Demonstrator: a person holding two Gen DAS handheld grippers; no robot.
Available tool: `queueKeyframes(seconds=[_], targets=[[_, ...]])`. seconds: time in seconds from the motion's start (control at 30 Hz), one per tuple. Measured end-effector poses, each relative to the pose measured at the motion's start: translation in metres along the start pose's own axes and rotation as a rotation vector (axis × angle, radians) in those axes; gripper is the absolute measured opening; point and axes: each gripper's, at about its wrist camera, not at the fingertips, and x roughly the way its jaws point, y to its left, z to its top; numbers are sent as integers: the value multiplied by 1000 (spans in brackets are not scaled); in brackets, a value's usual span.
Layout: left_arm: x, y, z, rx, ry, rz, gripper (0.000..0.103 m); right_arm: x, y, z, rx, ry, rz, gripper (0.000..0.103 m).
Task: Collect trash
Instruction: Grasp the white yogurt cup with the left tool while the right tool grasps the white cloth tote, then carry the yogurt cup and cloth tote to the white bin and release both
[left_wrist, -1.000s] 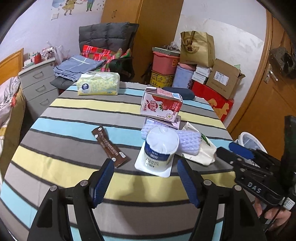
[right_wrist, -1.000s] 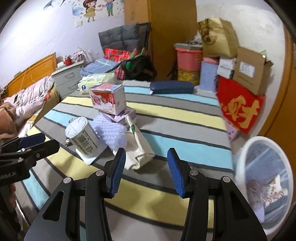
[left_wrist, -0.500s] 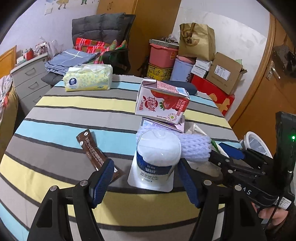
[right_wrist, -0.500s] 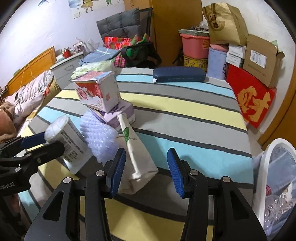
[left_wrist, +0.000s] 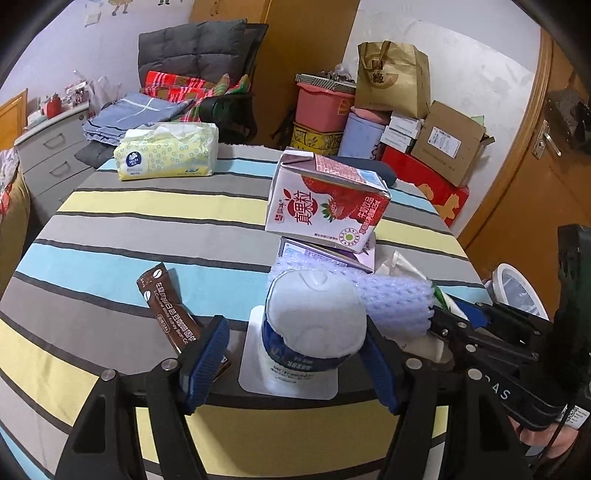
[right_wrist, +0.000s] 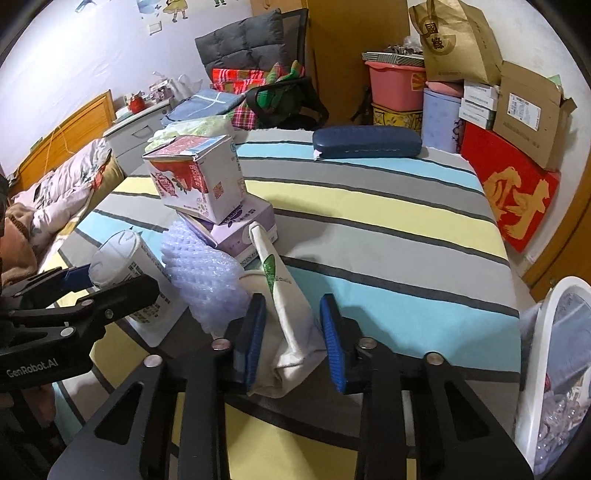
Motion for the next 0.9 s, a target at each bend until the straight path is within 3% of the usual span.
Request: queueKeyframes(seconds=[0.1,0.17,0.9], targets=[[0,0,1,8,-1,4,54,0,1,0,-7,-2,-11,22],[0,-1,0,15,-1,6,51,-1,0,0,-8,-6,-17,20],[-38,-17,-11,39,-46,-1,51,-31,-11,-16,66,-59,-102,17]])
